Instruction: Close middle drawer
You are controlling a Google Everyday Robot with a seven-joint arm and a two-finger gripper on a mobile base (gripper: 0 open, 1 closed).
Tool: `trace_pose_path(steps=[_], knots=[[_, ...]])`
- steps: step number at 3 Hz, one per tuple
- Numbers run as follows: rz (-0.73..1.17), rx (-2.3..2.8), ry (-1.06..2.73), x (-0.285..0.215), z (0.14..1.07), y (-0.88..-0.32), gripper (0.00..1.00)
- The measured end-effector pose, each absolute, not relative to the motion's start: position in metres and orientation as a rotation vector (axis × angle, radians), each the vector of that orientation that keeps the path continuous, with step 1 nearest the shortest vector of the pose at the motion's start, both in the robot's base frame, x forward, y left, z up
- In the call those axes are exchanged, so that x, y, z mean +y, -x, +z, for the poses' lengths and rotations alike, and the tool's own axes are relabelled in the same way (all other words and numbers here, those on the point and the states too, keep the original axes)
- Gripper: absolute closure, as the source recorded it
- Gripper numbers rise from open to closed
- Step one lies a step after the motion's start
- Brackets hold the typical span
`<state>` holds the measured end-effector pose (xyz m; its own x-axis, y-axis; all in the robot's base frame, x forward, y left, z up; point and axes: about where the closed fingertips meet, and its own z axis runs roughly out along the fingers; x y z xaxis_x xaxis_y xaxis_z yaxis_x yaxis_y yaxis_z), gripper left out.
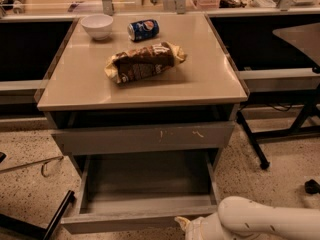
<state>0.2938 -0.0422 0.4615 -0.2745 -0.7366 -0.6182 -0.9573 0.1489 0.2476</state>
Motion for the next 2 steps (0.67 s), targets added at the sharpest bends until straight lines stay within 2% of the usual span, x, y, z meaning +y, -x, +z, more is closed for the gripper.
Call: trace_pose_path(steps=[1,2], knots=[[0.934,2.064,1.631,-0.03,0.436,-0.291,0.0],[0.906,2.057,1.669,-0.021,0.416,-0.302,0.0]])
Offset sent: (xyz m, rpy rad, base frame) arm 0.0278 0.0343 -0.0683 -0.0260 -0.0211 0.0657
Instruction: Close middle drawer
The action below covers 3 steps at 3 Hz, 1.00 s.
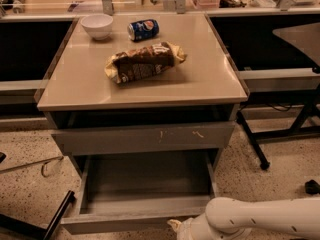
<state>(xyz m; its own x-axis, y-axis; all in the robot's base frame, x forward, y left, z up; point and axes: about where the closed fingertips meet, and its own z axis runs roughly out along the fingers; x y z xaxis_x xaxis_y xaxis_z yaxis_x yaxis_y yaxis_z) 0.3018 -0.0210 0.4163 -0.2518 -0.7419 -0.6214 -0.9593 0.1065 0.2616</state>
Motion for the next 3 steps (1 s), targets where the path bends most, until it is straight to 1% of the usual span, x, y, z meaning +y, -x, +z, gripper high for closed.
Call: trace_pose_path(steps=[1,2,3], knots=[[0.807,2.009,1.672,-0.021,0.423,-0.347,0.0],[0.806,2.008,1.672,-0.02,0.423,-0.348,0.0],[0.786,1.997,1.678,-0.019,0.417,-0.361,0.0]])
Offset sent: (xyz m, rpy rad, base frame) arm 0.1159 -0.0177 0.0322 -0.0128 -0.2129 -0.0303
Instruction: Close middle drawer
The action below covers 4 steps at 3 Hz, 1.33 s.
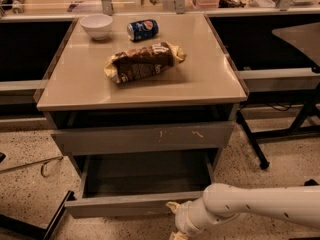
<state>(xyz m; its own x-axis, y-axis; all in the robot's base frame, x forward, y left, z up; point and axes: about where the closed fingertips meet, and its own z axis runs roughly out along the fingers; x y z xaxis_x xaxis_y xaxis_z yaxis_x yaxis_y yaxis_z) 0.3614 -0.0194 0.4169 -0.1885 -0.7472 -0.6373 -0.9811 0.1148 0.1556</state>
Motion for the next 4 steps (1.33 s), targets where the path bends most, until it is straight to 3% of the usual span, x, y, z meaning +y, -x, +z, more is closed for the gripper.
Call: trace_pose_path(steps=[2,4], knots=[[0.667,1.979,1.578,-0.049,0.402,-0.439,0.0],[0.652,1.939,1.591,-0.047,0.389,-0.482,0.0]])
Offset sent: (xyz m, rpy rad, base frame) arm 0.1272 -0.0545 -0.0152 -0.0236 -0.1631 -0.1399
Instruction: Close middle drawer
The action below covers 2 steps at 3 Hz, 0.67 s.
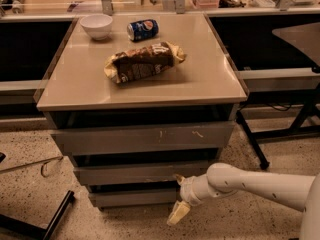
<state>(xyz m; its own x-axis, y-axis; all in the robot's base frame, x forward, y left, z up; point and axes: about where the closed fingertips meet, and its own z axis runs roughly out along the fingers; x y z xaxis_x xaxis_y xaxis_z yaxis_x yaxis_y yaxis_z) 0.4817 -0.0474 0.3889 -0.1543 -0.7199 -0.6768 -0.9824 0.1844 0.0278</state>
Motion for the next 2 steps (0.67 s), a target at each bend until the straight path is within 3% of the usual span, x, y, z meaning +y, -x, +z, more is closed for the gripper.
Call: trace_pose_path(steps=[2], knots=[[0.626,1.993,1.552,-0.064,0.395,-0.462,0.0]])
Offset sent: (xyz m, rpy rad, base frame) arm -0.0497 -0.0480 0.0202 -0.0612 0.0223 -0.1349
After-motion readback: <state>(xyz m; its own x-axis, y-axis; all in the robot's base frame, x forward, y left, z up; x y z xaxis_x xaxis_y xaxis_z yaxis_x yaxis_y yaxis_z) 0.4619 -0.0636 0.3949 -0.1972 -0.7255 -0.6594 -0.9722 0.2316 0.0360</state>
